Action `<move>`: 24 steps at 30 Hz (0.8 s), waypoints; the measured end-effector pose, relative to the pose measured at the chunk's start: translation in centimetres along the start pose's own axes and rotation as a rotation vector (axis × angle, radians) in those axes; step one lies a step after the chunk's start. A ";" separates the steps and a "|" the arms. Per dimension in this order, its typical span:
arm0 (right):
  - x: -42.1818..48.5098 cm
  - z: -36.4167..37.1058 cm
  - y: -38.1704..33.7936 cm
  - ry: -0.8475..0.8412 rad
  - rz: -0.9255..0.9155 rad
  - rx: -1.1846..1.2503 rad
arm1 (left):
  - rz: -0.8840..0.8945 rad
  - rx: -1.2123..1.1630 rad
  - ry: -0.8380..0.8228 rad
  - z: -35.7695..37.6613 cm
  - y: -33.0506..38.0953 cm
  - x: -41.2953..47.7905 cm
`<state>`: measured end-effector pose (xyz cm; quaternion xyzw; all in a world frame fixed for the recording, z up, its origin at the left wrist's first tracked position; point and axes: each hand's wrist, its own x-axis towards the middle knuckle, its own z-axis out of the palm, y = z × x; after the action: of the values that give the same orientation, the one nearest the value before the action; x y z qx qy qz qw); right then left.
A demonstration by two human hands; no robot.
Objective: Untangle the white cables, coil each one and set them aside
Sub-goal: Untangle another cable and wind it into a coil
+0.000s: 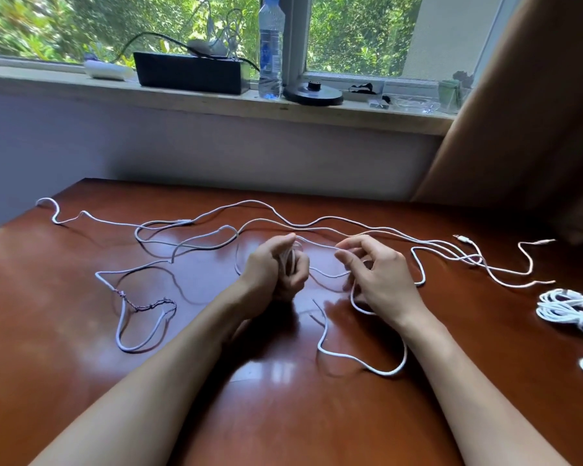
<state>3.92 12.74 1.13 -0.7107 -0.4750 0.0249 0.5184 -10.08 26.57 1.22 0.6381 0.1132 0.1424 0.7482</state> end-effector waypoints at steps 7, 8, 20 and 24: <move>0.2 -0.2 1.2 -0.079 -0.021 -0.191 | 0.033 -0.404 0.012 -0.7 0.1 0.4; 0.1 -0.2 1.2 -0.105 -0.020 -0.192 | 0.055 -0.453 0.017 -0.7 0.1 0.4; -0.2 0.1 0.7 -0.268 0.049 -0.089 | 0.149 -1.019 0.137 -1.8 1.1 -0.4; -0.1 -0.1 0.8 -0.261 -0.007 -0.152 | 0.195 -1.118 0.125 -2.1 1.3 -0.4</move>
<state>4.42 12.59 0.46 -0.7369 -0.5415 0.0794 0.3968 -11.30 28.59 2.19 0.1430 0.0055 0.2865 0.9473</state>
